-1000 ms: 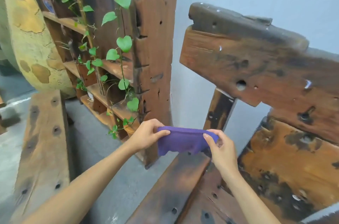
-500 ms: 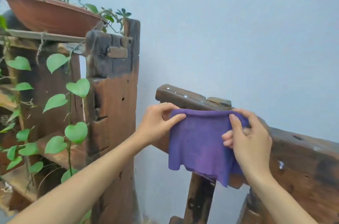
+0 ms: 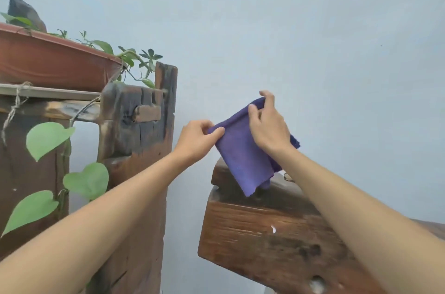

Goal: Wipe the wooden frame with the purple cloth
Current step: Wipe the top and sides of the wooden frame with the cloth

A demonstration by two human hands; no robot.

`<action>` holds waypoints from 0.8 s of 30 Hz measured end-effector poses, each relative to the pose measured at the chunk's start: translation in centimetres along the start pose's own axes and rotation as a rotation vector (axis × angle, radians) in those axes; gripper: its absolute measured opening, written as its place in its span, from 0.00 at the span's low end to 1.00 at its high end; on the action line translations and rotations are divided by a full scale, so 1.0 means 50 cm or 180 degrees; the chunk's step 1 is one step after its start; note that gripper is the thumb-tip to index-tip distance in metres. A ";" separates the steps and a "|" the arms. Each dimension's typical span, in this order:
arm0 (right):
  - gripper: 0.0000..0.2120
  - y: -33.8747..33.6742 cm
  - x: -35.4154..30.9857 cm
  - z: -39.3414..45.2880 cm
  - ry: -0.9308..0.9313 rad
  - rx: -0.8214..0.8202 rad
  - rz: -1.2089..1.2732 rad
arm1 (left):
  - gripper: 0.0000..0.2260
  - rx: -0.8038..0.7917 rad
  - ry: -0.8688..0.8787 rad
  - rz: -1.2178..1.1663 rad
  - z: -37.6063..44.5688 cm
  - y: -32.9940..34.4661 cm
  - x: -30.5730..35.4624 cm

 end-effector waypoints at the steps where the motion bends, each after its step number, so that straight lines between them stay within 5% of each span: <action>1: 0.23 0.075 0.009 -0.031 0.0098 -0.0638 -0.0206 | 0.15 -0.0137 -0.0117 0.0238 -0.007 0.009 -0.055; 3: 0.28 0.188 0.031 -0.112 -0.0057 -0.1568 -0.0895 | 0.19 -0.0424 -0.0437 0.0507 -0.036 0.029 -0.165; 7: 0.34 0.232 0.049 -0.148 -0.0468 -0.1125 -0.1482 | 0.24 -0.0561 -0.1570 0.0328 -0.087 0.053 -0.342; 10: 0.34 0.225 0.059 -0.143 -0.0687 -0.1102 -0.1424 | 0.22 -0.0539 -0.1896 -0.0036 -0.072 0.089 -0.365; 16: 0.37 0.183 0.078 -0.152 -0.1030 -0.0909 -0.1389 | 0.26 -0.1067 -0.1775 -0.1244 -0.007 0.191 -0.220; 20: 0.37 0.111 0.168 -0.149 -0.0859 -0.0947 -0.1471 | 0.32 -0.2029 -0.1355 -0.0248 0.009 0.236 -0.162; 24: 0.36 0.026 0.284 -0.135 -0.0402 -0.1074 -0.1655 | 0.32 -0.2041 -0.0942 0.0354 0.013 0.245 -0.153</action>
Point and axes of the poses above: each hand's wrist, its own z-axis towards the middle knuckle, its own y-axis out of the palm, x = y × z, the point moved 6 cm from there along z, towards the middle knuckle, and after that the axes turned 13 degrees about x, right-handed, at the moved point
